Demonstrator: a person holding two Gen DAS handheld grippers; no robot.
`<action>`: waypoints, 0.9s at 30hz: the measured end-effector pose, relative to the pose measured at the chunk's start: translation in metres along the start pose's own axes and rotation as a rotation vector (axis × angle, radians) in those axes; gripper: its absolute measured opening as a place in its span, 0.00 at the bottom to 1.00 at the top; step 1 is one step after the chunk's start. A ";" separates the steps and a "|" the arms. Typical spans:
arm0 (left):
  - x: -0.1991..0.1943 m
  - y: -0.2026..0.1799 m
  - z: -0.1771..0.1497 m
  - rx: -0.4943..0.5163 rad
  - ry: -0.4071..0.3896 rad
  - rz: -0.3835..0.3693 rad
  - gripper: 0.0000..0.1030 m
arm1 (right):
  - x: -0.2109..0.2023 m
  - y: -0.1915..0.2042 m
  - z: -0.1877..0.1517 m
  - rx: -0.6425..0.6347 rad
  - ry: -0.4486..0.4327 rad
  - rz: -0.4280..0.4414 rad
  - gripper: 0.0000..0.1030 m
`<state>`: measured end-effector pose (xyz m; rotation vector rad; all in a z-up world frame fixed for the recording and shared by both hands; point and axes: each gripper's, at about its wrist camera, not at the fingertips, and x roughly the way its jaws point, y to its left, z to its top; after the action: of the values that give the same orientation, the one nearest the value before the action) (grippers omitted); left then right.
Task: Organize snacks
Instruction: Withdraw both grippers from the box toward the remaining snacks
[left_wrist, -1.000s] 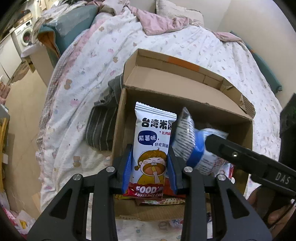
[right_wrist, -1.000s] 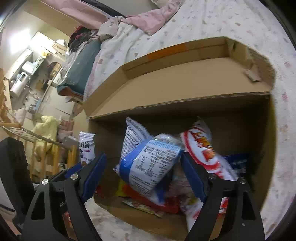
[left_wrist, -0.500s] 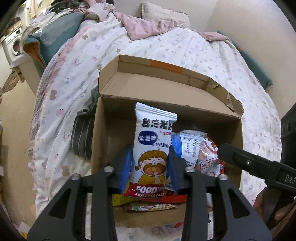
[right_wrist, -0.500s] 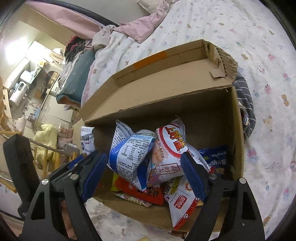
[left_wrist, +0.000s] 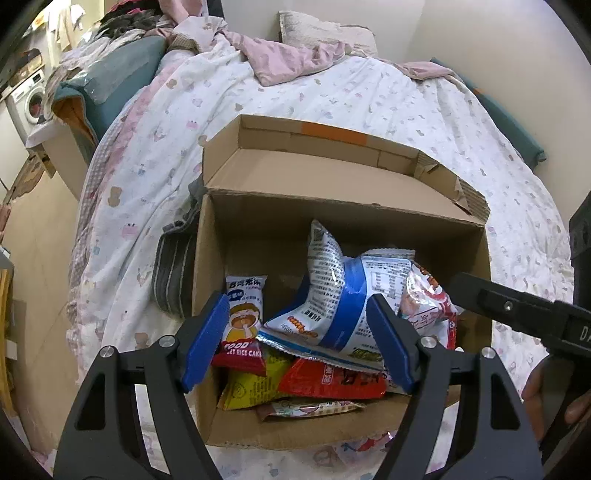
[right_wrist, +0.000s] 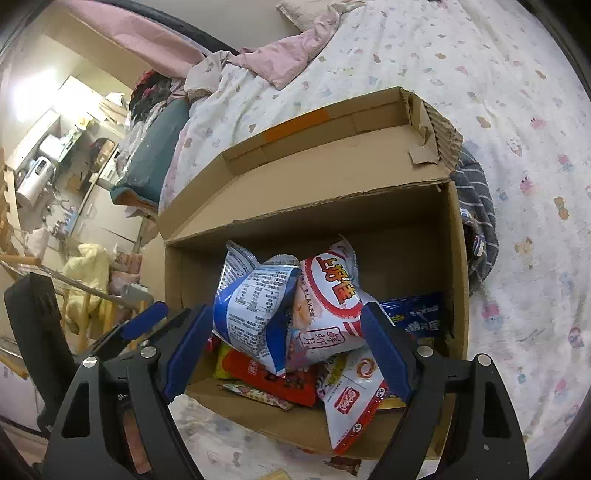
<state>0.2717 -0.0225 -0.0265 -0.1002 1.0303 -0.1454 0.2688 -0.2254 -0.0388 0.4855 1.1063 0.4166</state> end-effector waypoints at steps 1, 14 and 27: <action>-0.001 0.001 -0.001 -0.004 -0.001 -0.003 0.72 | 0.000 0.001 -0.001 -0.003 0.001 -0.006 0.82; -0.028 0.007 -0.025 -0.030 -0.027 -0.043 0.72 | -0.021 0.007 -0.021 -0.034 -0.010 -0.027 0.82; -0.060 0.018 -0.058 -0.092 -0.033 -0.046 0.72 | -0.055 0.003 -0.075 -0.013 -0.021 -0.029 0.82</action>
<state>0.1926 0.0048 -0.0079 -0.2098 1.0023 -0.1381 0.1779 -0.2411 -0.0239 0.4613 1.0887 0.3926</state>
